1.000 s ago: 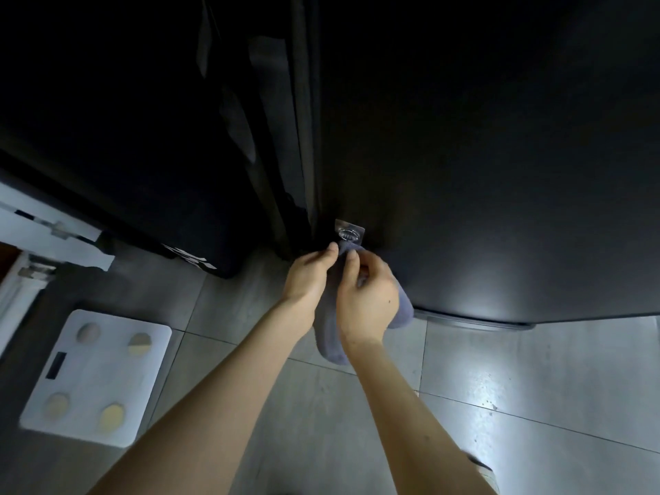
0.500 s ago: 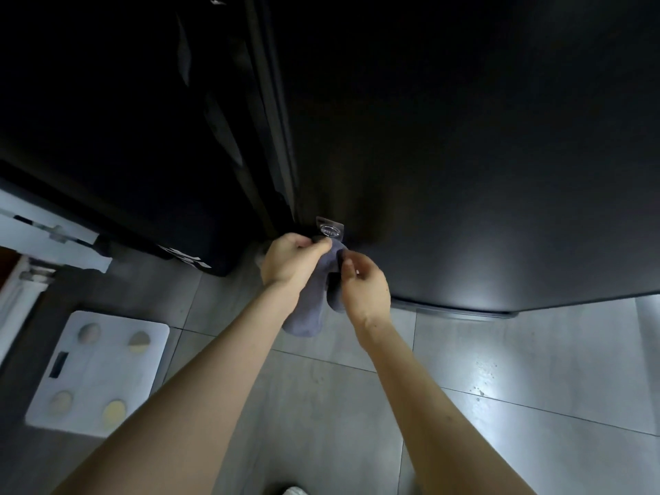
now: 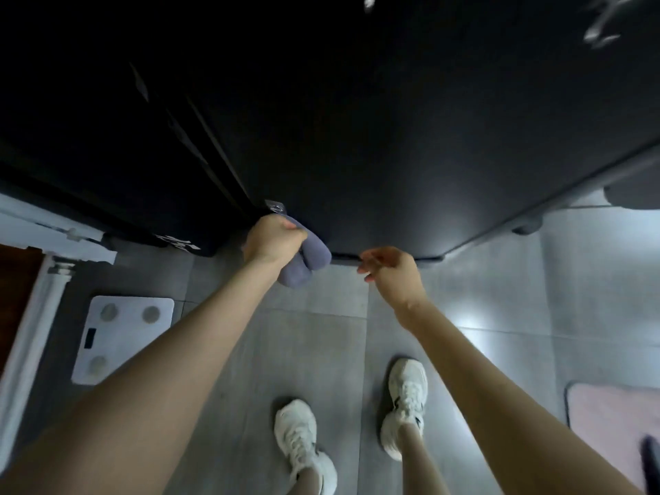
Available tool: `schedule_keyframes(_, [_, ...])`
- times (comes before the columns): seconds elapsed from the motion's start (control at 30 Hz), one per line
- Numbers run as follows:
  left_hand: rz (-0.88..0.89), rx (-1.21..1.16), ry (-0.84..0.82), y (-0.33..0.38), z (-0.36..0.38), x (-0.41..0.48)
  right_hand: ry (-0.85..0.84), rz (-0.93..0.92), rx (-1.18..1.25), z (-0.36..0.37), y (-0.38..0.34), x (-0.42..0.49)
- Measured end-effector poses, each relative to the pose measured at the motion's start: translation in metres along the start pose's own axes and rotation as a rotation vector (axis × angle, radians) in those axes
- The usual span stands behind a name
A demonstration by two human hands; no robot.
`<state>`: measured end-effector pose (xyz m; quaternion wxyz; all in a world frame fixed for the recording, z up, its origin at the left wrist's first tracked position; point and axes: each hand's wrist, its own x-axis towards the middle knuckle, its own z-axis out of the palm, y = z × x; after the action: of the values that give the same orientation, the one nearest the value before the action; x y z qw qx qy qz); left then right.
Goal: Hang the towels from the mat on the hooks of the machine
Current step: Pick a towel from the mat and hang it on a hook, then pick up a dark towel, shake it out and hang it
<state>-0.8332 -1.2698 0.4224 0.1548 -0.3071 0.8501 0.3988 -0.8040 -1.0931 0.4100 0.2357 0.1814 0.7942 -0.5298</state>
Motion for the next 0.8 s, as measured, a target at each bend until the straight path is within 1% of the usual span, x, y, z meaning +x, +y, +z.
schedule_keyframes(0.13, [0.159,0.059,-0.257,0.057,-0.003,-0.093,0.023,0.025,0.008,-0.065,-0.007,-0.075])
schedule_keyframes(0.27, [0.384,0.173,-0.369,0.121,-0.004,-0.186,0.084,0.085,-0.005,-0.130,-0.009,-0.159])
schedule_keyframes(0.37, [0.550,0.217,-0.487,0.169,0.006,-0.252,0.150,0.139,0.000,-0.181,0.004,-0.218])
schedule_keyframes(0.57, [0.841,0.286,-0.732,0.258,0.066,-0.373,0.362,0.264,-0.019,-0.294,0.055,-0.328])
schedule_keyframes(0.7, [0.974,0.374,-0.901,0.317,0.122,-0.455,0.511,0.390,0.033,-0.369,0.102,-0.391])
schedule_keyframes(0.8, [1.061,0.467,-1.014,0.359,0.175,-0.513,0.590,0.475,0.087,-0.422,0.142,-0.429])
